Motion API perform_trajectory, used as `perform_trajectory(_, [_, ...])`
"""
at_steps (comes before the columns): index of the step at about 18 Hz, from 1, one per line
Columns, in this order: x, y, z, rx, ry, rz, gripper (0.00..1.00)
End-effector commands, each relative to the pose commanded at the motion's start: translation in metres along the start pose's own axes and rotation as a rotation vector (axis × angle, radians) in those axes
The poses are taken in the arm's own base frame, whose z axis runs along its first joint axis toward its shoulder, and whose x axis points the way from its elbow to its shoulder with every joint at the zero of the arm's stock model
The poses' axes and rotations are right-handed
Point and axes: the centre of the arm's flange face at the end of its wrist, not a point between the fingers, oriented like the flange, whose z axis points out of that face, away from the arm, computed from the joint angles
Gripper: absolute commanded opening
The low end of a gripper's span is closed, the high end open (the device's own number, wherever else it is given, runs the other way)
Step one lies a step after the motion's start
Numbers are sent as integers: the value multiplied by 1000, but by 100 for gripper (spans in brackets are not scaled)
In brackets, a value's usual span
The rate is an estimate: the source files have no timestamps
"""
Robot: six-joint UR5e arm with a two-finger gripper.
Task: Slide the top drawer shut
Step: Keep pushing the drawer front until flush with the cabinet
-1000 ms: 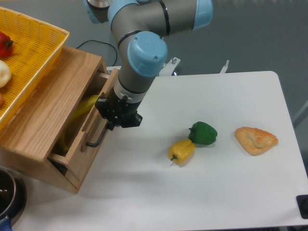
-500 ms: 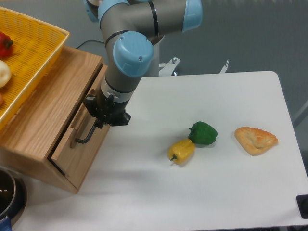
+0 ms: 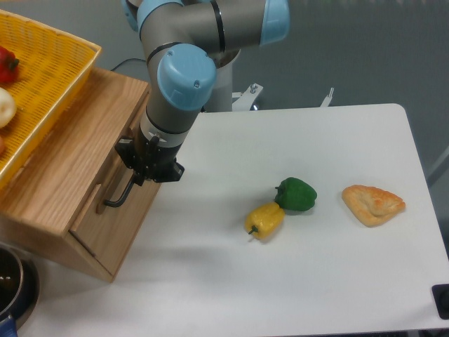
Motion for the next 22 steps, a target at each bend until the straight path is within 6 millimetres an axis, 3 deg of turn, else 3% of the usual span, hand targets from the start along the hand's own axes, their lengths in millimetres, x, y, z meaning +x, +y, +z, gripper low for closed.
perform_trajectory(22, [12,-2,-1,-1,-2,8,0])
